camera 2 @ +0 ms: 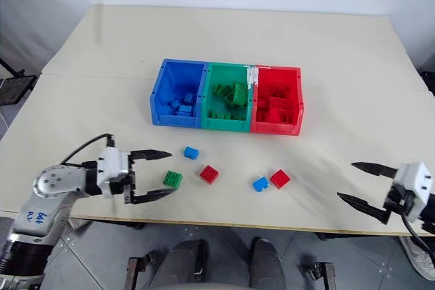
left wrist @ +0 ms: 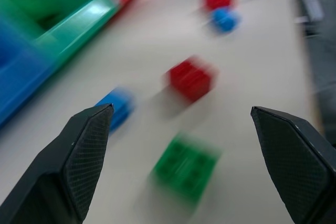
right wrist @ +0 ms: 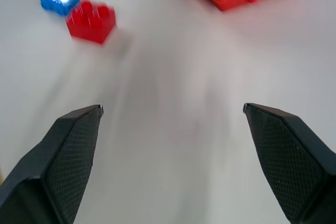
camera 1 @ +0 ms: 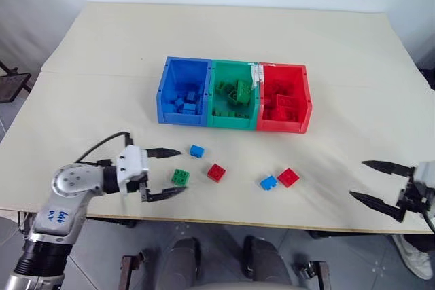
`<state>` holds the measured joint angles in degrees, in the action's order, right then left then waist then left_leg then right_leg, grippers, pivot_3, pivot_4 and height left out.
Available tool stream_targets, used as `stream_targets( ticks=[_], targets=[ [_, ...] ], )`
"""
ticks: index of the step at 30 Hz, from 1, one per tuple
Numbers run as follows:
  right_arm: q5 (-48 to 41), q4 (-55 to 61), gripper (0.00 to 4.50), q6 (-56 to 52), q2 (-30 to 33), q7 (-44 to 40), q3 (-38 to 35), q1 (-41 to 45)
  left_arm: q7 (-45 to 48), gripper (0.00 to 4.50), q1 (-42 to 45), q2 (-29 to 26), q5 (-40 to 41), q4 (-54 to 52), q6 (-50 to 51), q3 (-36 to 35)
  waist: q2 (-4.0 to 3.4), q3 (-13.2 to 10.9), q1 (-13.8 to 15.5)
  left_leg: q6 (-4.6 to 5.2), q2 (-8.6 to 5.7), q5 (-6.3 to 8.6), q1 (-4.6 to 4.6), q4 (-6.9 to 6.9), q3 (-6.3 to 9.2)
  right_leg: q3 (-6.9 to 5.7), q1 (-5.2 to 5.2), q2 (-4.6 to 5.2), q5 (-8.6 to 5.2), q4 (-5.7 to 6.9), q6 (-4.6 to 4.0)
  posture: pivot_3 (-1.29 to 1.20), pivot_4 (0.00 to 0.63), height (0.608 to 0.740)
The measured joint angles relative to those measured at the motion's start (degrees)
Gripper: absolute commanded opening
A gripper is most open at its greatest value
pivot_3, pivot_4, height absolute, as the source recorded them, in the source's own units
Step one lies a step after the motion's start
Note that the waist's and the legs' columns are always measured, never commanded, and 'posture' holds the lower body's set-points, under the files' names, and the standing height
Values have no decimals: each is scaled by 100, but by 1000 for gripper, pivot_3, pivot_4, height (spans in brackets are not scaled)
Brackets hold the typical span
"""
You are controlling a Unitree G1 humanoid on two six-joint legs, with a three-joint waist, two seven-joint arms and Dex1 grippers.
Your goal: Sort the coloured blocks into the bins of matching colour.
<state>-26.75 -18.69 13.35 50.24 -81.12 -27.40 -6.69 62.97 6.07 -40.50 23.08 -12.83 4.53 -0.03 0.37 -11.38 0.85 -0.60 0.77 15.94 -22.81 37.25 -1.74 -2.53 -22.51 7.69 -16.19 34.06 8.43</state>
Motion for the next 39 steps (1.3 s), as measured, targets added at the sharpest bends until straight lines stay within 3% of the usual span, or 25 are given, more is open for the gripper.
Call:
stream_targets(
  ticks=[6, 12, 19, 22, 30, 38, 39],
  targets=[
    [103, 76, 4500, -135, -14, -260, 886, 776, 107, 4439, 56, 2, 73, 7, 15, -27, -1, -1, -171, 4, 19, 8, 69, -4, -32, 42, 21, -17, 0, 34, -15, 0, 150, 740],
    [546, -174, 4500, -577, -359, -643, 2426, 2603, 291, 4439, -396, -106, 184, 42, -217, -415, -1, -2, -289, 1, 24, 10, 67, -3, -44, 61, 2, -20, -2, 49, -22, 0, 150, 740],
    [798, -877, 4500, -472, -774, -681, 3830, 3794, 293, 4439, -988, -158, 220, 181, -306, -981, -4, -3, -165, 3, 21, 36, 57, 5, -44, 50, -6, -7, -10, 53, -36, 0, 150, 740],
    [729, -1098, 3876, -169, -846, -717, 4302, 4135, 283, 4500, -1312, -158, 202, 189, -465, -1085, 0, -1, -195, 3, 22, 44, 59, 5, -48, 48, -4, -2, -10, 46, -36, 0, 150, 740],
    [330, -1342, 1365, 429, -544, -755, 5045, 4356, 155, 4500, -1385, -144, 202, 156, -597, -1145, 33, 19, -236, 5, 79, 47, 74, 15, -72, -10, 4, 6, 8, 39, -46, 0, 150, 740],
    [42, -1343, 1356, 115, -359, -752, 4930, 4234, 154, 4500, -1201, -93, 191, 254, -656, -1100, 30, 17, -232, -6, 96, 51, 68, 11, -92, -28, -9, -1, 11, 39, -59, 0, 150, 740],
    [-6, -1261, 1706, -167, -330, -745, 4918, 4227, 154, 4500, -1146, -86, 182, 263, -657, -1067, 28, 16, -233, -8, 98, 52, 67, 11, -97, -28, -13, 0, 11, 39, -59, 0, 150, 740]
  ],
)
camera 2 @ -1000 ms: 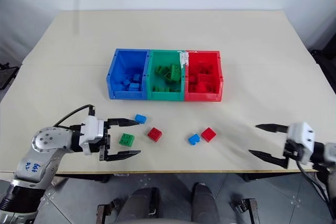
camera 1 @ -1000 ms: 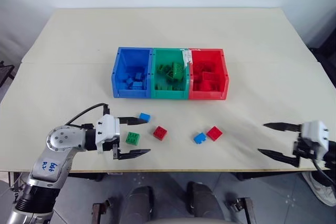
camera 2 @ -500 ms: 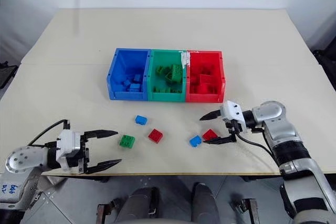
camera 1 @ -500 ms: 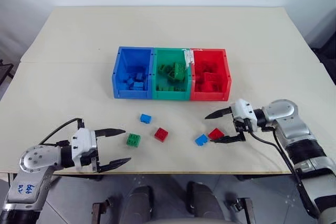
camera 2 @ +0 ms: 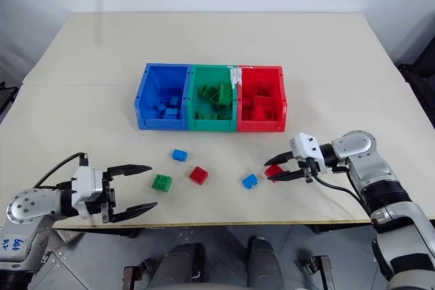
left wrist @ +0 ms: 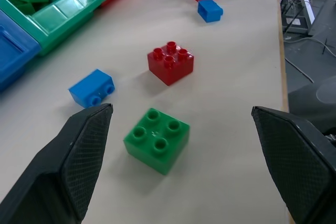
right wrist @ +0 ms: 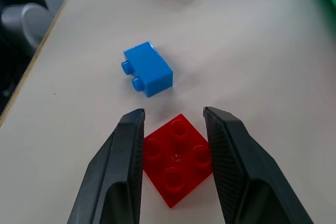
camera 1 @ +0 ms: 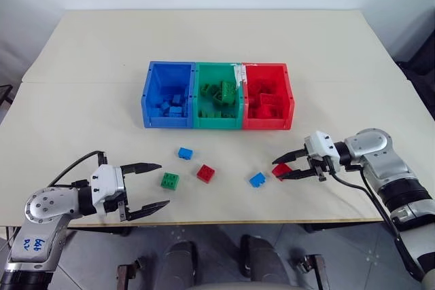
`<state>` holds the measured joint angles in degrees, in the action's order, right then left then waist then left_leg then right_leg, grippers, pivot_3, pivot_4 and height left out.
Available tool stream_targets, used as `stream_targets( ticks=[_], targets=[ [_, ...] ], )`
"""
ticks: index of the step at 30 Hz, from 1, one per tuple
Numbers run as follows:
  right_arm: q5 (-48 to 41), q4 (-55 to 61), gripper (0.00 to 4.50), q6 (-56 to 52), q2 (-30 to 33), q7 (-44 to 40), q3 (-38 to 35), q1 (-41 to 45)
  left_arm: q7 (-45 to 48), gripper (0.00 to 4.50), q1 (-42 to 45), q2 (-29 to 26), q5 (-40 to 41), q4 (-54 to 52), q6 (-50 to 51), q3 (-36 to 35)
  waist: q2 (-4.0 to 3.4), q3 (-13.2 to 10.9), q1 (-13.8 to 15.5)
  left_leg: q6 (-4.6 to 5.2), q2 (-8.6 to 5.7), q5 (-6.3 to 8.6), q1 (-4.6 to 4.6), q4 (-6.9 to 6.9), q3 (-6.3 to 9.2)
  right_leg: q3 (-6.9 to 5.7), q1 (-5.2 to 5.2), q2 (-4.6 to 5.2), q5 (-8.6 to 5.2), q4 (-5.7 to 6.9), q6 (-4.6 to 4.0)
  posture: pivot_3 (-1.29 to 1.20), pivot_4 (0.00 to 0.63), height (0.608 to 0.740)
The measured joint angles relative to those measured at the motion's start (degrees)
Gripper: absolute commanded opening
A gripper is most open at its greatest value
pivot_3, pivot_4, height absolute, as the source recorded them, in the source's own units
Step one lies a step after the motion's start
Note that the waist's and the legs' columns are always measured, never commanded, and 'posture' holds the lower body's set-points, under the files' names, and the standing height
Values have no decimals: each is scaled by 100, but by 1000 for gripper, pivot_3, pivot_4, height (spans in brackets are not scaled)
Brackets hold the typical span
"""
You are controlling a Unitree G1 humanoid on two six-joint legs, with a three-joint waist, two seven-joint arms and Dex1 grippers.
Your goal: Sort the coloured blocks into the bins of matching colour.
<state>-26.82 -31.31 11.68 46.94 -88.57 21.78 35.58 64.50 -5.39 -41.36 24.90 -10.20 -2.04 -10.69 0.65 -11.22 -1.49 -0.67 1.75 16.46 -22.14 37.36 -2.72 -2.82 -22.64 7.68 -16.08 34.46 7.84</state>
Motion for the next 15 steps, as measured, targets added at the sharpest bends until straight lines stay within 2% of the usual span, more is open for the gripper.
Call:
stream_targets(
  ticks=[3, 7, 15],
  targets=[
    [-47, 260, 2766, -450, 83, 9, -15, -3, 0, 4500, 62, 7, -14, 6, -6, 48, -3, -2, -1, -4, 1, 3, -3, -2, -7, 0, -10, -1, -1, 1, -2, 0, 150, 740],
    [-47, 353, 4067, -296, 119, 8, 9, 16, 5, 4500, 93, 9, -21, 14, -7, 59, -5, -3, -12, -12, 0, 12, -3, -2, -26, -2, -18, -14, -2, -1, -4, 0, 150, 740],
    [165, -297, 4067, 477, 211, -16, 692, 613, 138, 4500, 201, 11, -25, 7, -7, 258, -10, -6, -11, -14, 1, 16, -5, -1, -45, -1, -32, -15, -3, 1, -5, 0, 150, 740]
  ],
)
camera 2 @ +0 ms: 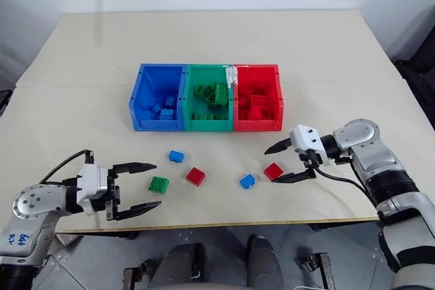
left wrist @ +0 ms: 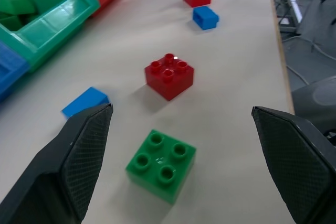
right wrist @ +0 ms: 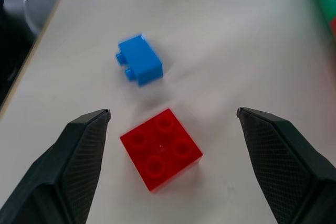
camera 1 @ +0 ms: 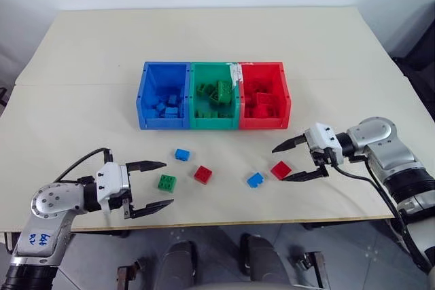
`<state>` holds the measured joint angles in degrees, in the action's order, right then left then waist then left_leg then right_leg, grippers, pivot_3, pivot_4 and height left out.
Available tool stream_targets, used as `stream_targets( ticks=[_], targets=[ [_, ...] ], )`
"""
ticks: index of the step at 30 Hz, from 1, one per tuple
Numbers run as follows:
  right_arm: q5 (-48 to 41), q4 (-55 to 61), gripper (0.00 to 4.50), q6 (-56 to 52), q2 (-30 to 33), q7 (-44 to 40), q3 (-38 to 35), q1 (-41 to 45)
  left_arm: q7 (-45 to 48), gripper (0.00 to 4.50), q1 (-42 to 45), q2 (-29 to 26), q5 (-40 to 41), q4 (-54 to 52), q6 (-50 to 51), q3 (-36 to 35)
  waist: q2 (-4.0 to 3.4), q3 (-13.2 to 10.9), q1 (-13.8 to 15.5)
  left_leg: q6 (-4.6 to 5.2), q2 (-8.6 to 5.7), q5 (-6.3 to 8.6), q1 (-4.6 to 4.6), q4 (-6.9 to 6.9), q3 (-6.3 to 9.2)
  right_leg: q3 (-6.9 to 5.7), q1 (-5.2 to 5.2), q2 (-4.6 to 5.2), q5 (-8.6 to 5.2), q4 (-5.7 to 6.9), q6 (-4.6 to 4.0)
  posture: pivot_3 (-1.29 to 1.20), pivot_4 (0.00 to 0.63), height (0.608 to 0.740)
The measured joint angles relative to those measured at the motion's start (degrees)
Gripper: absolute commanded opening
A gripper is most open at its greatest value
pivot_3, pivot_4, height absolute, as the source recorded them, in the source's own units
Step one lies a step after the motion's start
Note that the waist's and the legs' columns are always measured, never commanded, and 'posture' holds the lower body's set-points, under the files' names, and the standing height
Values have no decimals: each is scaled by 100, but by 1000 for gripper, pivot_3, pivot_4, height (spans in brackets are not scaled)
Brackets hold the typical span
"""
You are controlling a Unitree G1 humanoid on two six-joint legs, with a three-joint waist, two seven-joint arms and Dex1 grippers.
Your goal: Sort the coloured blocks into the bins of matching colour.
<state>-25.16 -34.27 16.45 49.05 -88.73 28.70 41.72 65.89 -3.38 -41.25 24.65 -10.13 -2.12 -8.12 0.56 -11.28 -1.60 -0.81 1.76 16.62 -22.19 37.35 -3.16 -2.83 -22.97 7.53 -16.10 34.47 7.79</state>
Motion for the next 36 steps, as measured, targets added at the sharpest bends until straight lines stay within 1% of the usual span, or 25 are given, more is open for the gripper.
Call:
stream_targets(
  ticks=[3, 8, 10, 12, 14, 16, 18, 21, 24, 26, 28, 30, 32, 33, 36],
  targets=[
    [110, -438, 3478, 364, -148, -11, 281, 89, 12, 4500, 106, 11, -4, -11, 0, 89, 0, 0, 4, -7, -1, -4, -2, 3, -2, 0, -1, 1, 0, 2, 0, 0, 150, 740],
    [60, -727, 1906, 644, -202, -25, 397, 244, 10, 4500, 190, 15, -6, -13, 0, 199, 0, 0, 2, -14, 3, 0, -1, 8, -15, 0, -4, 3, 0, 5, 0, 0, 150, 740],
    [1, -732, 1719, 689, -202, -28, 408, 240, -6, 4500, 191, 18, -6, -13, 0, 201, 0, 0, 2, -14, 3, 1, -1, 9, -17, 0, -4, 3, 0, 4, 0, 0, 150, 740],
    [-75, -727, 1678, 665, -201, -28, 377, 190, -50, 4500, 191, 39, -5, -13, 3, 200, 0, 0, 6, -14, 3, 2, -1, 11, -18, 0, -4, 4, 0, 4, 0, 0, 150, 740],
    [-157, -662, 1674, 500, -201, -22, 164, 59, -142, 4500, 191, 83, -1, -13, 15, 186, 0, 0, 11, -14, 3, 2, -2, 12, -18, 0, -5, 6, 0, 5, 0, 0, 150, 740],
    [-423, -522, 1674, -17, -217, 59, -319, -71, -354, 4500, 189, 199, 28, -9, 81, 27, -2, -1, 13, -13, 6, 3, -3, 12, -19, 0, -7, 8, 0, 7, 0, 0, 150, 740],
    [-742, -218, 1674, -687, -300, 286, -961, -66, -606, 4500, 199, 252, 95, -15, 189, -174, -2, -1, 0, -17, 10, 4, -1, 13, -26, 0, -12, 9, 1, 13, 0, 0, 150, 740],
    [-833, -82, 1674, -1207, -553, 876, -1634, 160, -883, 4500, 107, 310, 185, -50, 314, -440, -2, -1, -33, -21, 22, 8, 0, 11, -49, 1, -33, 5, 3, 23, -4, 0, 150, 740],
    [-594, -319, 1674, -1422, -1024, 1759, -2078, 690, -1203, 4500, -14, 458, 241, -102, 479, -617, -2, -1, -28, -25, 22, 6, -8, 10, -64, 2, -58, 5, 2, 38, -7, 0, 150, 740],
    [-313, -717, 1674, -1436, -1337, 2316, -2271, 1131, -1428, 4500, -23, 542, 304, -147, 598, -698, -2, -1, -16, -26, 22, 5, -14, 13, -66, 3, -64, 5, 3, 42, -8, 0, 150, 740],
    [-39, -1013, 1674, -1431, -1533, 2642, -2337, 1440, -1635, 4500, 31, 639, 381, -291, 715, -794, -2, -1, 1, -26, 22, 5, -20, 12, -63, 2, -65, 6, 4, 46, -9, 0, 150, 740],
    [189, -1204, 1674, -1434, -1716, 2815, -2358, 1574, -1772, 4500, 60, 666, 471, -371, 786, -891, -1, -1, 12, -22, 18, 7, -24, 12, -62, 1, -65, 8, 5, 56, -12, 0, 150, 740],
    [354, -1371, 2397, -1535, -1828, 2854, -2366, 1586, -1841, 4500, 65, 666, 502, -472, 852, -941, -1, -1, 11, -11, 12, 14, -29, 15, -64, 2, -65, 13, 6, 55, -12, 0, 150, 740],
    [420, -1419, 2652, -1682, -1855, 2800, -2356, 1582, -1862, 4500, 55, 665, 519, -536, 869, -952, -2, -1, 6, -5, 10, 18, -35, 16, -65, 2, -67, 17, 6, 53, -11, 0, 150, 740],
    [551, -1449, 3689, -1753, -1975, 2745, -2421, 1578, -1883, 4500, -1, 662, 534, -656, 946, -989, -2, -1, -4, -1, 10, 28, -39, 22, -71, 1, -70, 14, 6, 48, -11, 0, 150, 740]
  ],
)
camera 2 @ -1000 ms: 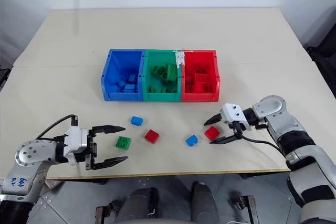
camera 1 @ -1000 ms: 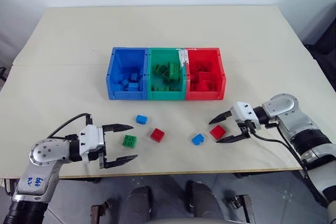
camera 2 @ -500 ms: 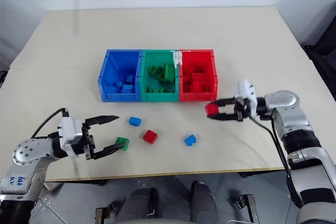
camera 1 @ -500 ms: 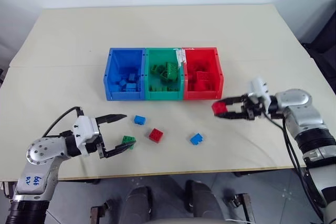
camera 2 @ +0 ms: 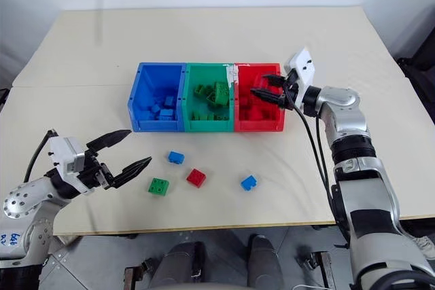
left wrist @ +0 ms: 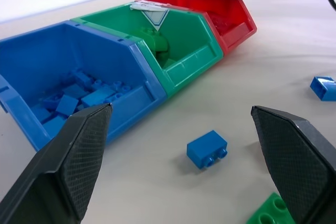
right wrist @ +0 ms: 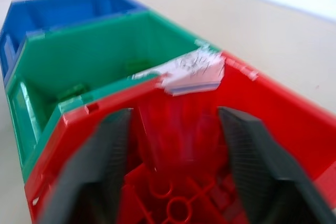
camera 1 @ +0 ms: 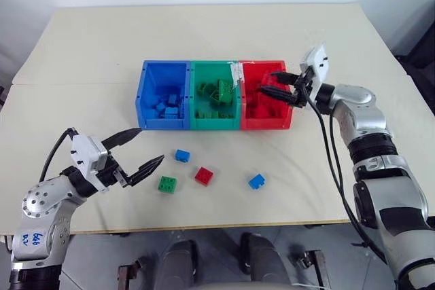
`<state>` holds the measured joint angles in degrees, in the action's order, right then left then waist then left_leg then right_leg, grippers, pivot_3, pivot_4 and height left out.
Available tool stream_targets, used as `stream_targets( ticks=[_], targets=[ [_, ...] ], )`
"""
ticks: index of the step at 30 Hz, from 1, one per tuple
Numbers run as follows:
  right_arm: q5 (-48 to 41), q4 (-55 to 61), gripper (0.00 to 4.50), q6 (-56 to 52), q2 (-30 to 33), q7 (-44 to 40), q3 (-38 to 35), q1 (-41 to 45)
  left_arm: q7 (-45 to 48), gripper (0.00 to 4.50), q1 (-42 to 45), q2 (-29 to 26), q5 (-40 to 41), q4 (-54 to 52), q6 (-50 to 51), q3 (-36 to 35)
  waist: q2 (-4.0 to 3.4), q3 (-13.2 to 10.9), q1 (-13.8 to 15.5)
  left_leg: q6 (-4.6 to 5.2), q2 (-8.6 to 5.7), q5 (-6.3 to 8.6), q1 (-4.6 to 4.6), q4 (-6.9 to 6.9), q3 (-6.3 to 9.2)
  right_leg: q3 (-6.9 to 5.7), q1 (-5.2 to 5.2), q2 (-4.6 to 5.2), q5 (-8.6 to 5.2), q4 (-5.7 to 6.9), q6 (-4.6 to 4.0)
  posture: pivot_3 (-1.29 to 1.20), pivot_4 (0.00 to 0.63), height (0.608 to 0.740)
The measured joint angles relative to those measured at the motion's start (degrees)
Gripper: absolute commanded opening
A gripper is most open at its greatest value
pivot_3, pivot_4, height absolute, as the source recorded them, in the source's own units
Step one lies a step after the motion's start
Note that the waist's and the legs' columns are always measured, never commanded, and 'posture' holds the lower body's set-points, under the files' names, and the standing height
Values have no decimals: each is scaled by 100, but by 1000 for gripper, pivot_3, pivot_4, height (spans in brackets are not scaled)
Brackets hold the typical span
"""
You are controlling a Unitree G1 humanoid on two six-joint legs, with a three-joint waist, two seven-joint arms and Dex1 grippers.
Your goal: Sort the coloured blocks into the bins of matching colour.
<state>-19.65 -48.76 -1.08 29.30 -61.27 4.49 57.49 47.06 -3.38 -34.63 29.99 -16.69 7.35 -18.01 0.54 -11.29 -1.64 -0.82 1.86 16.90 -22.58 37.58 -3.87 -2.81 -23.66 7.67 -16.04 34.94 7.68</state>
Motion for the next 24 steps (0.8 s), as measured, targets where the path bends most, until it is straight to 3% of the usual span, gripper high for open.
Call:
stream_targets(
  ticks=[2, 8, 11, 17, 24],
  targets=[
    [55, 1, 4382, -25, -10, 7, -75, 0, 2, 4500, -55, -12, 1, -81, 17, -4, 0, 0, -4, 3, 1, 6, -2, 1, -3, 0, 0, -1, 0, -5, 0, 0, 150, 740],
    [-298, 1032, 4449, -216, 358, -858, -511, -777, 226, 4500, -223, -212, -17, -49, 30, -1, 0, 0, 38, 11, 2, 13, -12, 12, -1, -6, 0, -5, 0, -12, 1, 0, 150, 740],
    [-687, 2248, 4449, -348, 782, -1305, -944, -1911, 376, 4500, -151, -387, -204, 176, -14, 78, -1, 0, 113, 19, 2, 28, -18, 32, 0, -12, 3, -5, 2, -16, 4, 0, 150, 740],
    [-1036, 4244, 4449, -435, 1150, -1153, -1898, -4517, 632, 4500, 85, -397, -352, 668, -215, 293, -1, 1, 173, 18, 2, 33, -23, 50, -7, -17, 5, -4, 8, -19, 15, 0, 150, 740],
    [-1040, 4490, 4449, 336, 1657, -1396, -3407, -6535, 1404, 4500, 651, -425, -462, 872, -322, 1105, 0, 1, 168, 40, 11, 45, 26, 46, -28, -18, 41, -6, 12, -48, 23, 0, 150, 740]
  ],
)
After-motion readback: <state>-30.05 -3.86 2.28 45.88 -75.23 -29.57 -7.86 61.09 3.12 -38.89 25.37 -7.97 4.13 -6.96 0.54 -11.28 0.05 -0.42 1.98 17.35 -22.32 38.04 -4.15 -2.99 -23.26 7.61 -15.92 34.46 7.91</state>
